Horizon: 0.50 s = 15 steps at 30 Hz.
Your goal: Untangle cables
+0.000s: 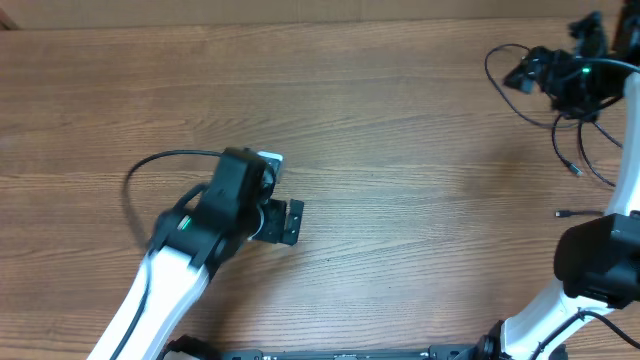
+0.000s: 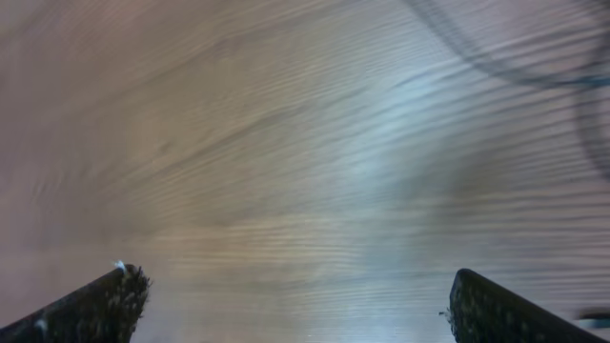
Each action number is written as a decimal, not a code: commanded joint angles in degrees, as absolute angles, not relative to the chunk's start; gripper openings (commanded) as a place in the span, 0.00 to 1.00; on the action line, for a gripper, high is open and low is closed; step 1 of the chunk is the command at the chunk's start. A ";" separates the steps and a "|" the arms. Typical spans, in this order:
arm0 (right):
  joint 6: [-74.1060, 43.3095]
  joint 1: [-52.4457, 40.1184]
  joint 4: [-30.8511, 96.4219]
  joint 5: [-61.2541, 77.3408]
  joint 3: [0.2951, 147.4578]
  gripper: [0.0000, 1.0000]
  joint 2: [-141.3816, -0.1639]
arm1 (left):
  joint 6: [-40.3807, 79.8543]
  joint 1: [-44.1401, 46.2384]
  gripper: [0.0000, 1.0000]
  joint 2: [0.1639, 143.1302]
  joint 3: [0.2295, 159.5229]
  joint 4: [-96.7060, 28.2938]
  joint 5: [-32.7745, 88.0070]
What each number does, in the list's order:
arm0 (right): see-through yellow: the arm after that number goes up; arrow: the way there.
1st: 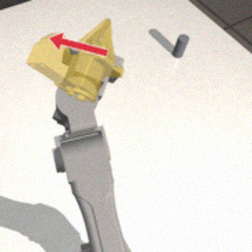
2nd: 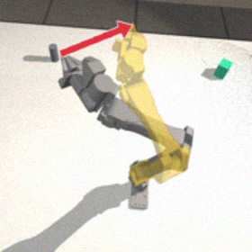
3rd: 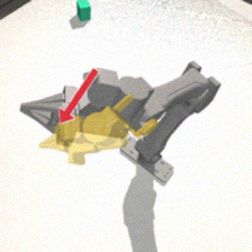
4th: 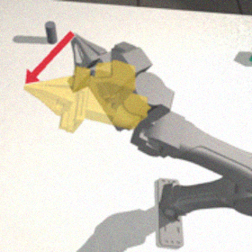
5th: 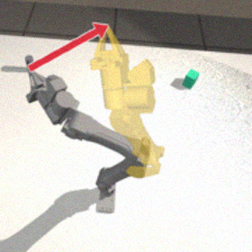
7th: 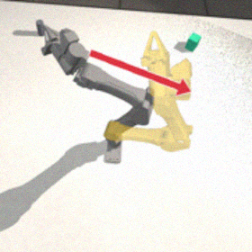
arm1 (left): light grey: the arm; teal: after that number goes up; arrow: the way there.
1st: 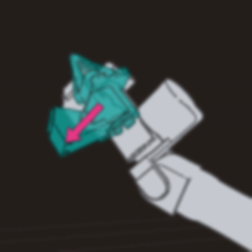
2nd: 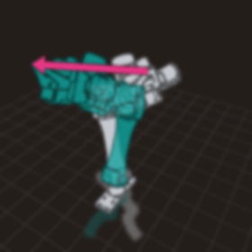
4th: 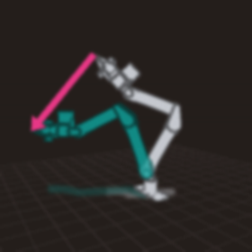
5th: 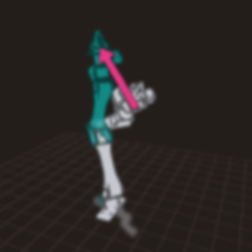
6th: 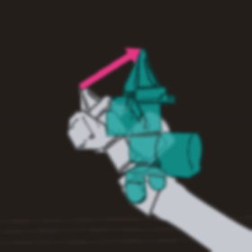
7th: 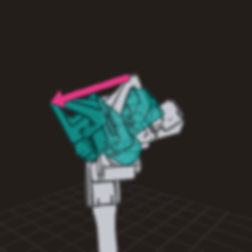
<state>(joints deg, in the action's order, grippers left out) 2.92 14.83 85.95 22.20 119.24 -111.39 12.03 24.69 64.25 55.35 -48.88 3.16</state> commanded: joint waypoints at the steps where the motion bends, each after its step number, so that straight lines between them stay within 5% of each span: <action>1: 6.02 7.40 88.36 21.17 120.01 1.00 -109.32 | 12.86 25.91 1.00 52.73 57.32 -50.54 -3.86; 15: -12.80 -18.85 88.36 -7.49 119.96 1.00 -97.45 | 12.86 25.87 1.00 45.36 57.32 -53.98 -5.10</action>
<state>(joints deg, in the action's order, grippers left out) -10.31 -15.99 88.44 -2.66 119.24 -105.49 12.05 25.65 45.65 56.47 -54.08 -4.16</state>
